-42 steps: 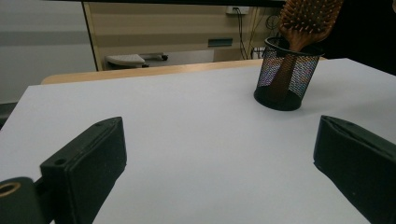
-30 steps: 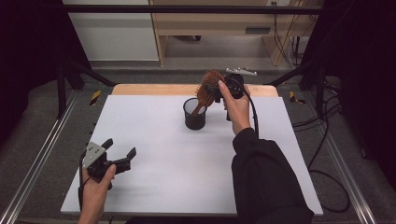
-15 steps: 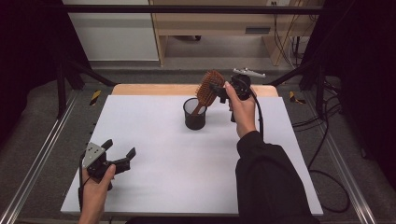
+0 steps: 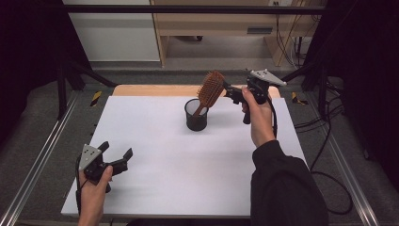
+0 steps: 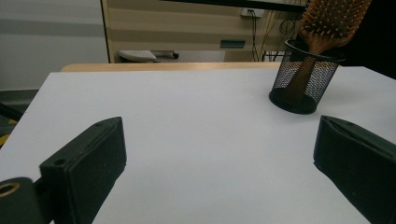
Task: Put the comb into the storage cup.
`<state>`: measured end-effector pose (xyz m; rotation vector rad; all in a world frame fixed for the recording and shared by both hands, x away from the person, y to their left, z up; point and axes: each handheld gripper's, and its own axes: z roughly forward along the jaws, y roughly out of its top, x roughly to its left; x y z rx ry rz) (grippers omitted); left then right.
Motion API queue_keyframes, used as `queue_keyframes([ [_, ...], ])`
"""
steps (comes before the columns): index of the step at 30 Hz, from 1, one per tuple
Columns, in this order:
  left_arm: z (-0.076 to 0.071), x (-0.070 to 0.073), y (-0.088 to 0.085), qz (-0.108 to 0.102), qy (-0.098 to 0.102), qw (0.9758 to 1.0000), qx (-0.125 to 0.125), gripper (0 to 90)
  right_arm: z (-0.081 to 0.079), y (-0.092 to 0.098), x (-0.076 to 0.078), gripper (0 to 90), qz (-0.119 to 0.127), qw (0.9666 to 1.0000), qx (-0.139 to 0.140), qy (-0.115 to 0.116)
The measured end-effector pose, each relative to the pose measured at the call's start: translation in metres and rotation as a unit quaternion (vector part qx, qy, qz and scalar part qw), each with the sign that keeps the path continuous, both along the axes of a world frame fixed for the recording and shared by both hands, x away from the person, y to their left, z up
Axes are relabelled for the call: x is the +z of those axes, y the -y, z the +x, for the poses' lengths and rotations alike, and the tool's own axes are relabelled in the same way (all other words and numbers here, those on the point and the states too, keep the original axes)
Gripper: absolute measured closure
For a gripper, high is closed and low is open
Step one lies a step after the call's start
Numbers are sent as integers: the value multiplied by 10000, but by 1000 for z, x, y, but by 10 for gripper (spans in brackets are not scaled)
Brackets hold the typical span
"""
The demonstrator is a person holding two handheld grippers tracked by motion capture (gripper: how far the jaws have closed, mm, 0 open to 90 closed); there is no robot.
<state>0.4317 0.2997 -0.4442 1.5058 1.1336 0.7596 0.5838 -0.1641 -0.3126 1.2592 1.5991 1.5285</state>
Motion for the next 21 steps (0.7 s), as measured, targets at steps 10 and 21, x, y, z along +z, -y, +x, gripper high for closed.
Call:
queue_keyframes([
  [10,1,0,-1,8,5,10000,33,28,-14,11,-1,47,-204,9985,176,474],
  [21,0,4,-6,57,173,9998,49,28,-22,16,-1,44,-279,9976,231,596],
])
